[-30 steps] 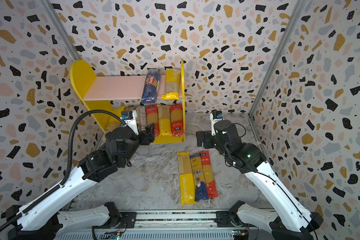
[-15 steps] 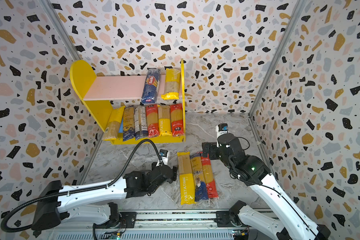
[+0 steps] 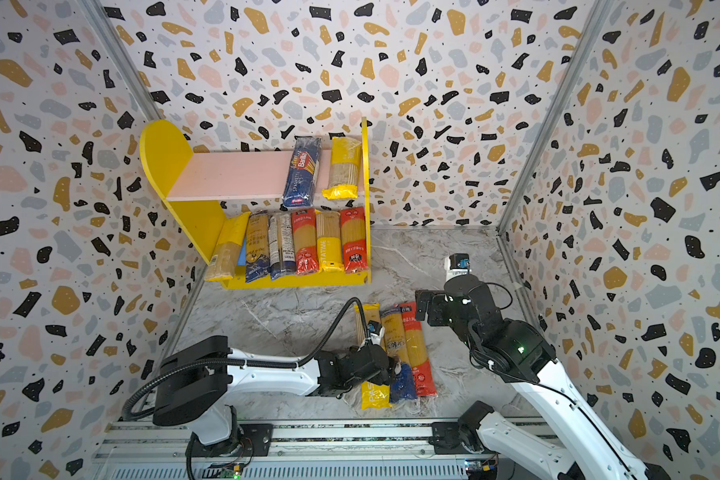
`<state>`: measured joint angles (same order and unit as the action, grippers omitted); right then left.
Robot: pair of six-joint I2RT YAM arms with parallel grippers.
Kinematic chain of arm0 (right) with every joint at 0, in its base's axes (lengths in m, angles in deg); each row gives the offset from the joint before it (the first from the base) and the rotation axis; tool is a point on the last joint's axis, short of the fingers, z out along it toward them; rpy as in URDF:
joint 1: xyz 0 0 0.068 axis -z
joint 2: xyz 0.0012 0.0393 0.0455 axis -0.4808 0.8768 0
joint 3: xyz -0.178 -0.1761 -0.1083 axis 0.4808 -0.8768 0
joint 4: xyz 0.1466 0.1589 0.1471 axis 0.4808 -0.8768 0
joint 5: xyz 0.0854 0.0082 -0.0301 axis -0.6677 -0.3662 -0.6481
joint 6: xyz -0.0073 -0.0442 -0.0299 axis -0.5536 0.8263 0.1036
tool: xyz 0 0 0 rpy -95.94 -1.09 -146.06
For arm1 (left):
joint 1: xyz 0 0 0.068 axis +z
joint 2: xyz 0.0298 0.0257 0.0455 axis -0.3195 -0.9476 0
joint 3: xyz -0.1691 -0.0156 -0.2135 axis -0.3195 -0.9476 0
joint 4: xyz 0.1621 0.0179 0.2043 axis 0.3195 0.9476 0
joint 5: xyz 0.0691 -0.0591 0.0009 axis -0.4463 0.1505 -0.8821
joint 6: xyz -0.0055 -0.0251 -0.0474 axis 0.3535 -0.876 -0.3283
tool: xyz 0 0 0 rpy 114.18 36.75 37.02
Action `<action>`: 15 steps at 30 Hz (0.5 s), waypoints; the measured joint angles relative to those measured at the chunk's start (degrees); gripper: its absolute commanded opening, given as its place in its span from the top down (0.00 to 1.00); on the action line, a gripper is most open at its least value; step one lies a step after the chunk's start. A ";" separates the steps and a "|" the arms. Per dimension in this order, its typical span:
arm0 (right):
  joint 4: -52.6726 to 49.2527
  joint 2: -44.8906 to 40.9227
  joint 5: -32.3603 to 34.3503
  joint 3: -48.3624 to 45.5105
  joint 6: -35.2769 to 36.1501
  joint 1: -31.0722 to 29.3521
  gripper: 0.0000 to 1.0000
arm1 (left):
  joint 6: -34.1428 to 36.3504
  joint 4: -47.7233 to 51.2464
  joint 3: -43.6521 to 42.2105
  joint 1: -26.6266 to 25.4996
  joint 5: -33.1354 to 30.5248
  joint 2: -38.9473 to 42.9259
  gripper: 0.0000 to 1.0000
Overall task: Place and organize the pasta boxes and bags onto the shelf
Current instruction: 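Open the left gripper and lower it onto the clear onko bag on the table, then close the left gripper on the end of the onko bag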
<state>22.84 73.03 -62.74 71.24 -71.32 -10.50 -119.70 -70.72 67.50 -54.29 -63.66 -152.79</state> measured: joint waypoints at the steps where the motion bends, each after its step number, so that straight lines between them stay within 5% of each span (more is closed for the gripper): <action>1: -0.17 -0.09 0.09 0.00 -0.22 0.00 0.01 | -0.04 -0.98 0.42 0.00 1.14 -0.90 0.12; 15: -0.11 -0.83 0.74 -2.01 -1.27 0.00 0.01 | -0.66 -6.36 3.96 0.00 6.47 -7.72 0.12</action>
<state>22.73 72.20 -62.00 69.23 -72.58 -10.50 -120.36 -77.08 71.45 -54.29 -57.19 -160.51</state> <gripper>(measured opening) 0.990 0.881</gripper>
